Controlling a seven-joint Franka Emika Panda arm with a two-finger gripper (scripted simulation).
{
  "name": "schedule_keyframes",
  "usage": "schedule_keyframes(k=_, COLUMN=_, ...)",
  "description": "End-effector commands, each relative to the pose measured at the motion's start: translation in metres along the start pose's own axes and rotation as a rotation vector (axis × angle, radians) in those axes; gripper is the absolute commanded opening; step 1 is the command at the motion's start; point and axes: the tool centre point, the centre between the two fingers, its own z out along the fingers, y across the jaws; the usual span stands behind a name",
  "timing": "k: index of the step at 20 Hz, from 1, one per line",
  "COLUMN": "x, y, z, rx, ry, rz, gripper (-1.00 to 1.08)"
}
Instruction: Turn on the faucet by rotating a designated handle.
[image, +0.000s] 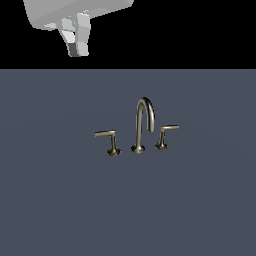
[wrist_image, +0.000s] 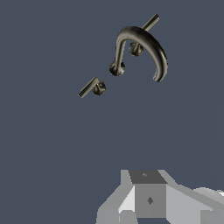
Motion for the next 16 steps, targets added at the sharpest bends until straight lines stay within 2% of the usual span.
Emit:
schedule_keyframes(k=1, x=0.005, y=-0.011, z=0.016, rx=0.002, ry=-0.003, rz=0.054, gripper=-1.00)
schedule_keyframes(k=16, x=0.044, y=-0.067, z=0.101, rx=0.008, ry=-0.016, rz=0.337, gripper=-1.00)
